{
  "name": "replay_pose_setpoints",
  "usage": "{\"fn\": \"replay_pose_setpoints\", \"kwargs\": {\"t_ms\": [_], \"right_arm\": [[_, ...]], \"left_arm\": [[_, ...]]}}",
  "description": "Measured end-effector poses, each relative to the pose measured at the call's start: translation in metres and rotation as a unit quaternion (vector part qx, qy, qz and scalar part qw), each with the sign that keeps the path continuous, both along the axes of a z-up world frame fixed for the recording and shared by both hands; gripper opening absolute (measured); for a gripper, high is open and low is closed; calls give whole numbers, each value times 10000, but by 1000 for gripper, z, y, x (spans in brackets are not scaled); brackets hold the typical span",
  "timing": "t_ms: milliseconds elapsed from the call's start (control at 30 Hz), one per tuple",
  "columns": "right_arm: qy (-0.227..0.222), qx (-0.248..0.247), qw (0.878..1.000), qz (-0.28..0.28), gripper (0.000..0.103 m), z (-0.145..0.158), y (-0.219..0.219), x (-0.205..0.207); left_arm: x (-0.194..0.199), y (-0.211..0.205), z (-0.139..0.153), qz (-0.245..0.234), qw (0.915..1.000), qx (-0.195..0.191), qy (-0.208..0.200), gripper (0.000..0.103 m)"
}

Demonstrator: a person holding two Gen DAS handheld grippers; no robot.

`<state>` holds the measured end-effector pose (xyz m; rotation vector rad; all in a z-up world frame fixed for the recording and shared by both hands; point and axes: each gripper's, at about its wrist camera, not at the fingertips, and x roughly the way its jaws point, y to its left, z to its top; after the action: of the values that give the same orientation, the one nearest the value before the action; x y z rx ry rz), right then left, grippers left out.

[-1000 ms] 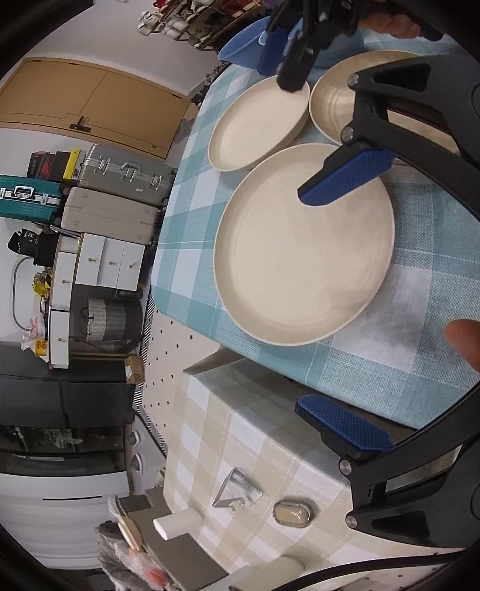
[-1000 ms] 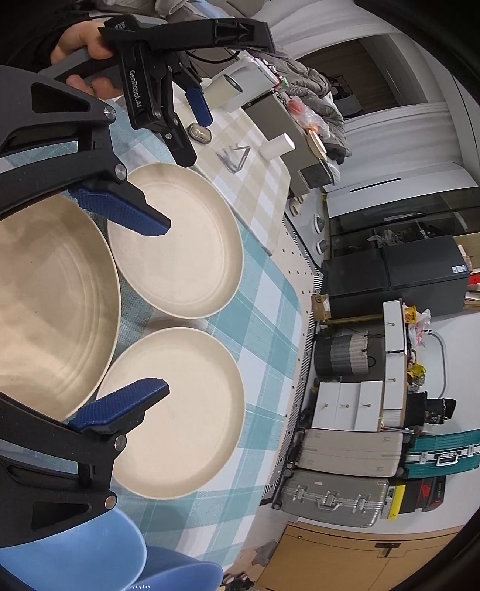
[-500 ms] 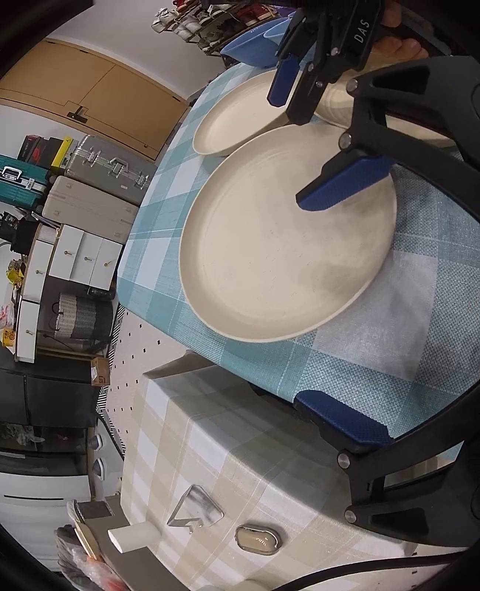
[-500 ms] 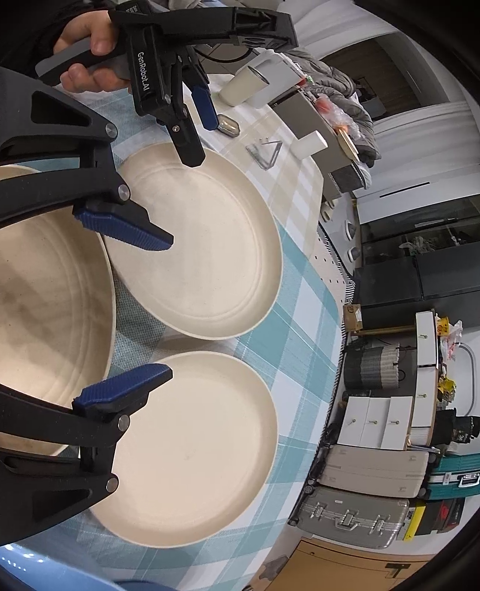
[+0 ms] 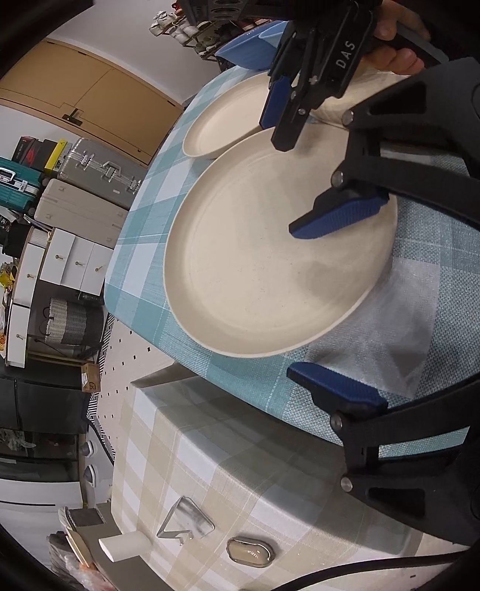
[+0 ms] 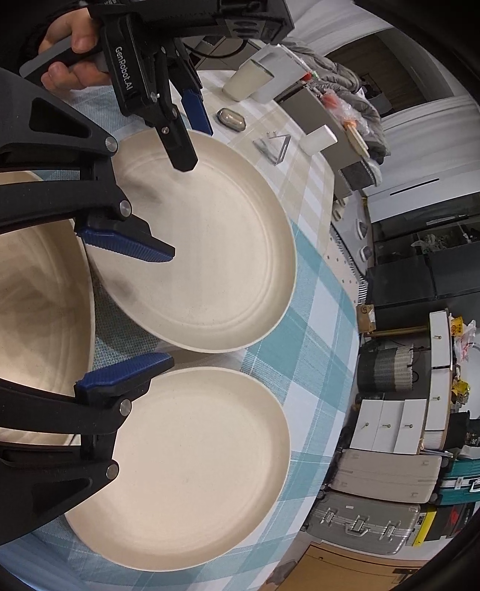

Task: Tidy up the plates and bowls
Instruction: 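Move both tools to a cream plate and close both on its rim, then lift the cream plate with both tools and carry it toward another plate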

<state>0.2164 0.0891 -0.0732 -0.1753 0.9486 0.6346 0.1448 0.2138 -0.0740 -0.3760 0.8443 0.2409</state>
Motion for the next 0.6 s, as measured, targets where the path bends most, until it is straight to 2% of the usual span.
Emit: {"fn": "replay_pose_setpoints", "kwargs": {"t_ms": [333, 400, 600], "right_arm": [[-81, -106, 9997, -206, 23, -5, 0, 5], [-128, -152, 9995, -263, 20, -6, 0, 5], [-263, -203, 9989, -321, 19, -5, 0, 3]], "left_arm": [[-4, 5, -2, 218, 9997, 68, 18, 28], [-4, 5, -3, 222, 9997, 121, 35, 25], [-5, 0, 0, 176, 9993, 328, -1, 24]]}}
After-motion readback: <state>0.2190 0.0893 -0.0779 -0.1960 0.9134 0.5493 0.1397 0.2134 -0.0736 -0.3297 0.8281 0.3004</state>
